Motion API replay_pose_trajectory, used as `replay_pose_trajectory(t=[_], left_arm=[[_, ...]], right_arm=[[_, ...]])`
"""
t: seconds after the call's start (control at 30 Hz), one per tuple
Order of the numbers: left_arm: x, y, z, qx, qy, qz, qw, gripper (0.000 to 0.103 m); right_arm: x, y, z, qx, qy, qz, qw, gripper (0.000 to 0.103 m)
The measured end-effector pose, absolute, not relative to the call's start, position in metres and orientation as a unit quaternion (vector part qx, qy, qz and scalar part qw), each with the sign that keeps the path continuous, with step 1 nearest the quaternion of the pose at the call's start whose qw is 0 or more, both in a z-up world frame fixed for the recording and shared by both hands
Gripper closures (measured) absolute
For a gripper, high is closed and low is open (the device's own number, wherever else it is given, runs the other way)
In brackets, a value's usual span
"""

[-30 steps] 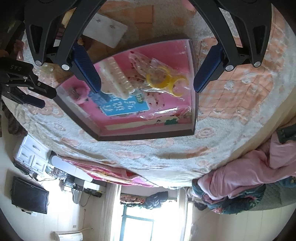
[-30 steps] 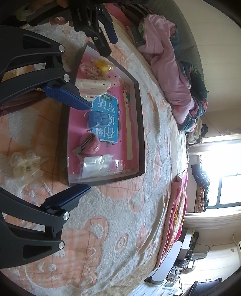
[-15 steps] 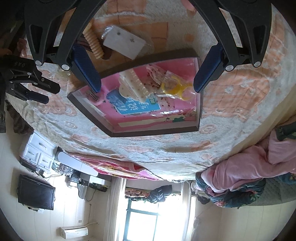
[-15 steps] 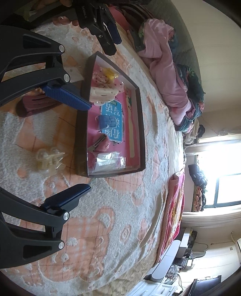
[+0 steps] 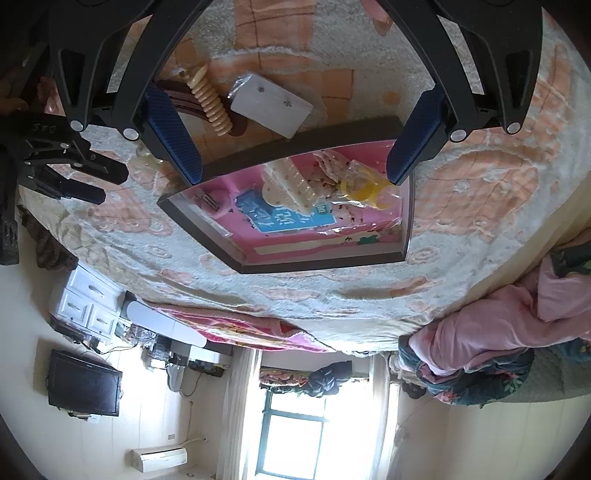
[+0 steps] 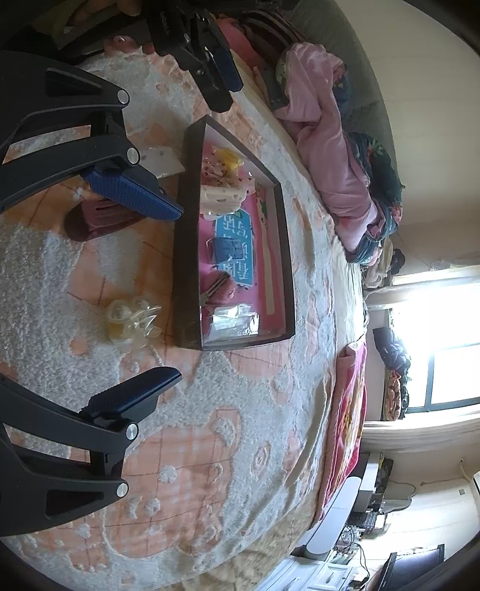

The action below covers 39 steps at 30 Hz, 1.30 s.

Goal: Organize jewelry
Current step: 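Withdraw both tools from the tray toward the remaining loose items, then grasp the white earring card with the left tool while the right tool grasps the maroon hair clip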

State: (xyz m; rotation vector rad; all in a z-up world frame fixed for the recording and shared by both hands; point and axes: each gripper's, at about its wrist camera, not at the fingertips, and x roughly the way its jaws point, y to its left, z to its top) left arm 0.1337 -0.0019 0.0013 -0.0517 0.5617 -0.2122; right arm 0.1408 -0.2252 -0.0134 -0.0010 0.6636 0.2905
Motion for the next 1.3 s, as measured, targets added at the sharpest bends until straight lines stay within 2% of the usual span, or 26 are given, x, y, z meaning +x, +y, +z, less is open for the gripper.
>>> replay_pose_trajectory(t=[0.4, 1.1, 1.3], left_arm=[[0.122, -0.011, -0.011, -0.019, 0.294, -0.115, 0.949, 0.012], [0.135, -0.018, -0.061, 0.036, 0.378, -0.112, 0.918, 0.012], [0.141, -0.015, -0.068, 0.034, 0.391, -0.116, 0.912, 0.012]], right_arm=[[0.129, -0.223, -0.021, -0.025, 0.327, 0.143, 0.934, 0.024], [0.121, -0.196, -0.059, -0.087, 0.374, 0.205, 0.900, 0.024], [0.124, -0.189, -0.067, -0.091, 0.385, 0.223, 0.891, 0.033]])
